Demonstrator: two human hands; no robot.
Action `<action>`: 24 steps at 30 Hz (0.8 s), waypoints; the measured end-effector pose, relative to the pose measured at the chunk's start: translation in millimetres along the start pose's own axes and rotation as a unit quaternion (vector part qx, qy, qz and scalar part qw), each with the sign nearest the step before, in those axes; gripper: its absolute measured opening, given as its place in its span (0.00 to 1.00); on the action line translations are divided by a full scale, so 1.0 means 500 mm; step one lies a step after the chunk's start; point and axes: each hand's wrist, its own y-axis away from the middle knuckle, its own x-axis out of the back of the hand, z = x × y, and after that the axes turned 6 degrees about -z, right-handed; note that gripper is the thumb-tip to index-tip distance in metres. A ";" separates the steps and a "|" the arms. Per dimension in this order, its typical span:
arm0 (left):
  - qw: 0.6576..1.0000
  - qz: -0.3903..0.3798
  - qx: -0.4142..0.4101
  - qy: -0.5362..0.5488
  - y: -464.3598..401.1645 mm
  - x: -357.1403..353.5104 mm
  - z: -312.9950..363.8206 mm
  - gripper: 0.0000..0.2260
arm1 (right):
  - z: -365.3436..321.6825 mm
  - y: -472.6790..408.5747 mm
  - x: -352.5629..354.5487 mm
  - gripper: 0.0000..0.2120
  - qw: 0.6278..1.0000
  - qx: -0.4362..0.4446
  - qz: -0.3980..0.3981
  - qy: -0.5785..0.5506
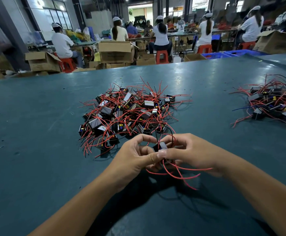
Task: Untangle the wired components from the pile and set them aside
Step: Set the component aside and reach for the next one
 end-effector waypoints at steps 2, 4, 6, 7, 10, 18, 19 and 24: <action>1.000 0.017 -0.009 0.002 -0.001 0.004 -0.001 0.27 | -0.005 0.002 -0.001 0.16 0.998 0.025 0.018 0.054; 1.000 0.021 -0.013 0.020 -0.002 0.009 -0.003 0.27 | -0.008 0.003 -0.002 0.17 0.997 0.033 0.033 0.060; 0.999 0.007 -0.006 0.054 -0.003 0.007 -0.007 0.25 | -0.007 0.002 -0.001 0.16 0.997 0.033 0.035 0.061; 0.998 0.003 -0.003 0.070 -0.005 0.004 -0.008 0.23 | -0.006 0.001 0.001 0.15 0.997 0.032 0.035 0.060; 0.994 0.012 -0.002 0.111 -0.011 0.000 -0.007 0.16 | 0.002 -0.004 0.014 0.09 0.998 0.032 0.047 0.041; 0.993 0.070 -0.038 -0.085 -0.015 0.010 -0.017 0.14 | 0.024 -0.017 0.037 0.05 0.992 0.014 0.106 0.067; 0.985 0.079 -0.053 -0.144 -0.014 0.012 -0.020 0.11 | 0.027 -0.019 0.041 0.08 0.987 0.011 0.129 0.095; 0.893 0.107 -0.127 -0.417 -0.005 0.018 -0.028 0.04 | 0.023 -0.016 0.087 0.10 0.945 -0.014 0.197 0.261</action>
